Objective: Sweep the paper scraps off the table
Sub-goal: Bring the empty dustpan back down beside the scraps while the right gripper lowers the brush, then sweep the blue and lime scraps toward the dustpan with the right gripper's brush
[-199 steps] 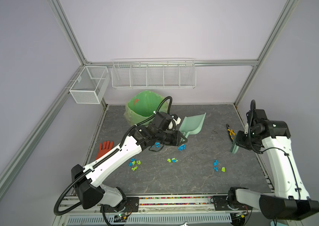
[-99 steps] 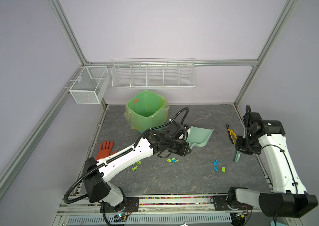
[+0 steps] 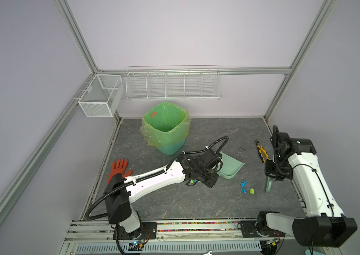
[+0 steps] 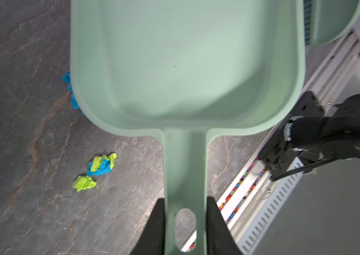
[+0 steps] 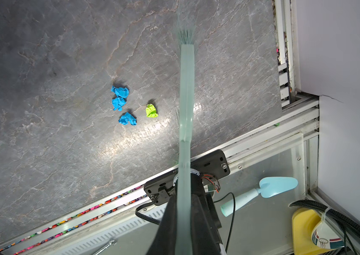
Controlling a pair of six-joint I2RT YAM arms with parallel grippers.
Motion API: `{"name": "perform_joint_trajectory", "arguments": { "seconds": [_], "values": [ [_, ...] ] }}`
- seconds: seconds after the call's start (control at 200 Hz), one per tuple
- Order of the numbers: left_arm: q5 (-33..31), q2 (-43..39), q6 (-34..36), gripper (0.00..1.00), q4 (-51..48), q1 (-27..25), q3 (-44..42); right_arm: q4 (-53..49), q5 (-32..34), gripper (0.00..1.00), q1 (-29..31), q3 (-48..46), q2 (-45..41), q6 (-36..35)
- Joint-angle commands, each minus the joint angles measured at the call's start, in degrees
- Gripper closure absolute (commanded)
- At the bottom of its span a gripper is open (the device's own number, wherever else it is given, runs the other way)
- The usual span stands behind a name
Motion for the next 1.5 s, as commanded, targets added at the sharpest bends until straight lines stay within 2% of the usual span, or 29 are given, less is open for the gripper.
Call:
{"name": "perform_joint_trajectory", "arguments": {
  "seconds": [0.0, 0.16, 0.375, 0.6, 0.735, 0.825, 1.055, 1.22, 1.5],
  "values": [
    [-6.3, 1.3, 4.6, 1.0, -4.3, -1.6, 2.1, -0.2, -1.4, 0.93, 0.9, -1.8, -0.8, 0.7],
    [-8.3, 3.3, 5.4, 1.0, -6.6, -2.3, 2.8, -0.1, 4.1, 0.93, 5.6, -2.9, 0.8, 3.5],
    [-12.6, 5.8, 6.7, 1.0, -8.3, -3.7, 2.3, 2.1, 2.5, 0.93, 6.8, -4.0, 1.8, 3.6],
    [-7.9, 6.8, 5.6, 1.0, -7.1, -4.3, 1.9, 3.9, 3.1, 0.93, 7.8, -4.9, 3.6, 3.1],
    [-9.9, 8.7, 7.0, 1.0, -8.7, -6.2, 2.8, 5.7, 1.5, 0.93, 8.4, -6.1, 4.9, 2.6],
    [-14.3, 10.8, 6.1, 1.0, -11.2, -7.4, 4.1, 6.5, 1.2, 0.93, 8.9, -6.7, 5.6, 2.3],
    [-9.2, 11.5, 5.1, 1.0, -9.6, -7.7, 3.0, 8.9, -1.4, 0.93, 10.2, -7.5, 7.1, 1.8],
    [-6.3, 12.1, 6.9, 1.0, -9.2, -8.3, 2.5, 9.6, -2.8, 0.93, 11.4, -7.4, 7.8, 1.4],
    [-6.8, 13.2, 8.5, 1.0, -10.5, -9.6, 1.4, 10.5, -4.7, 0.93, 12.5, -7.1, 8.2, 0.8]
  ]
}}
